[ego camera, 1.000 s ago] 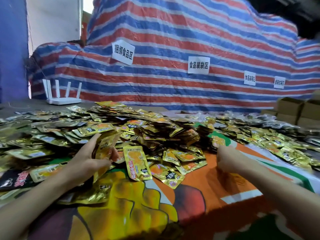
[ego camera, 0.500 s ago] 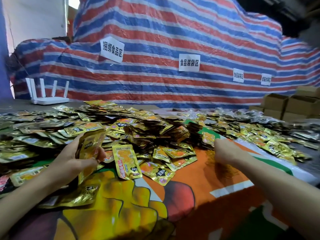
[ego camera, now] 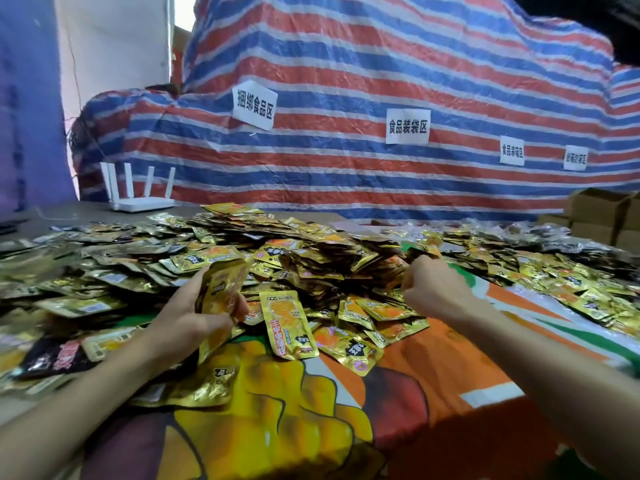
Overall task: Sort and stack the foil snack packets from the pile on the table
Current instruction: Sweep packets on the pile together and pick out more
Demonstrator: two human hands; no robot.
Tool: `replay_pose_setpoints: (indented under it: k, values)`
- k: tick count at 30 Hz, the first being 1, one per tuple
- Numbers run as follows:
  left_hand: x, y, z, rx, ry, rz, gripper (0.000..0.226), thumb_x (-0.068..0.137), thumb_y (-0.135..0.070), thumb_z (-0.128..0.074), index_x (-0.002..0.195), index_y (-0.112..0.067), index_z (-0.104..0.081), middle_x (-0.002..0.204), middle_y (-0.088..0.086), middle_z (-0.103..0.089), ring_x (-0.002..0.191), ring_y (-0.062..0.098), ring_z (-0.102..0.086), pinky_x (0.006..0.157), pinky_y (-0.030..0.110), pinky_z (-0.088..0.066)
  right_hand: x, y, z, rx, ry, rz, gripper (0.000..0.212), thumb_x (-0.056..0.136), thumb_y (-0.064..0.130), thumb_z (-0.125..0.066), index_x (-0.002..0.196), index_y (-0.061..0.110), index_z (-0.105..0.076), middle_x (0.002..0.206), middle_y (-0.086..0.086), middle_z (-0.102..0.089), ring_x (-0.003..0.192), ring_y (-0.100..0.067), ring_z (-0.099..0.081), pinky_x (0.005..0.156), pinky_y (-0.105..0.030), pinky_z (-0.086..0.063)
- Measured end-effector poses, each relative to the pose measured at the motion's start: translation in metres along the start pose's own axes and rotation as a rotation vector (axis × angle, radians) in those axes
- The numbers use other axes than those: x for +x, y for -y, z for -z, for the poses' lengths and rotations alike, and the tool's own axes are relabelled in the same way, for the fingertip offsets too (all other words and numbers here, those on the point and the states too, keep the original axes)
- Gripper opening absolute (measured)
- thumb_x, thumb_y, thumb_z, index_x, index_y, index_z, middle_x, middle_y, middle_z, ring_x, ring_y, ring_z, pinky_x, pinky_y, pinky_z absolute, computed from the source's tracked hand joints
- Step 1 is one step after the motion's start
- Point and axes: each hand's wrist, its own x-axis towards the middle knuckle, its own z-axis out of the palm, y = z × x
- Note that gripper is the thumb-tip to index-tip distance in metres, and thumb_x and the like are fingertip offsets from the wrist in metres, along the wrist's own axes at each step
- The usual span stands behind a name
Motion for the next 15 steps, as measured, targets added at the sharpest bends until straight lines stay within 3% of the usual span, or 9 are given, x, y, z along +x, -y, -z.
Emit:
replay_pose_setpoints:
  k: [3, 5, 7, 9, 12, 15]
  values:
    - [-0.001, -0.004, -0.002, -0.030, -0.057, 0.002, 0.040, 0.059, -0.004, -0.065, 0.098, 0.003, -0.067, 0.093, 0.020, -0.072, 0.090, 0.036, -0.068, 0.084, 0.045, -0.051, -0.006, 0.057, -0.011, 0.280, -0.008, 0.222, 0.024, 0.083, 0.005, -0.060, 0.092, 0.015, -0.079, 0.086, 0.000, -0.070, 0.076, -0.016, -0.064, 0.066, -0.031, -0.058]
    - [0.002, -0.001, 0.001, -0.157, -0.162, 0.056, 0.037, 0.064, 0.005, -0.066, 0.099, -0.003, -0.071, 0.097, 0.019, -0.074, 0.084, 0.031, -0.070, 0.079, 0.042, -0.055, -0.009, 0.096, -0.016, 0.489, 0.001, 0.345, 0.020, 0.086, 0.008, -0.064, 0.094, 0.016, -0.080, 0.080, 0.006, -0.068, 0.071, -0.007, -0.061, 0.060, -0.021, -0.052]
    - [0.004, -0.004, 0.002, -0.283, -0.276, 0.135, 0.031, 0.074, 0.016, -0.060, 0.093, -0.004, -0.073, 0.087, 0.014, -0.077, 0.068, 0.021, -0.072, 0.059, 0.031, -0.059, -0.009, 0.135, -0.024, 0.688, 0.073, 0.394, 0.013, 0.086, 0.011, -0.069, 0.093, 0.014, -0.081, 0.080, 0.001, -0.073, 0.071, -0.011, -0.067, 0.058, -0.021, -0.054]
    - [0.007, -0.003, 0.006, -0.357, -0.373, 0.216, 0.025, 0.074, 0.014, -0.058, 0.072, -0.003, -0.075, 0.067, 0.009, -0.074, 0.053, 0.018, -0.069, 0.044, 0.024, -0.053, -0.006, 0.171, -0.033, 0.885, 0.135, 0.386, 0.012, 0.083, 0.012, -0.076, 0.095, 0.010, -0.079, 0.084, -0.005, -0.076, 0.076, -0.014, -0.071, 0.066, -0.026, -0.058]
    - [0.007, -0.001, 0.016, -0.433, -0.437, 0.332, 0.016, 0.066, -0.002, -0.067, 0.052, -0.007, -0.073, 0.062, 0.014, -0.068, 0.050, 0.028, -0.064, 0.052, 0.029, -0.050, -0.002, 0.205, -0.047, 1.133, 0.167, 0.356, 0.021, 0.074, 0.017, -0.086, 0.091, 0.013, -0.076, 0.086, -0.002, -0.076, 0.082, -0.013, -0.073, 0.070, -0.029, -0.060]
    - [0.009, 0.002, 0.024, -0.465, -0.482, 0.353, 0.012, 0.072, 0.002, -0.064, 0.066, -0.001, -0.075, 0.069, 0.019, -0.069, 0.055, 0.031, -0.066, 0.056, 0.031, -0.053, -0.002, 0.213, -0.071, 1.201, 0.129, 0.367, 0.012, 0.073, 0.015, -0.088, 0.081, 0.013, -0.079, 0.080, 0.000, -0.077, 0.078, -0.013, -0.074, 0.073, -0.033, -0.062]
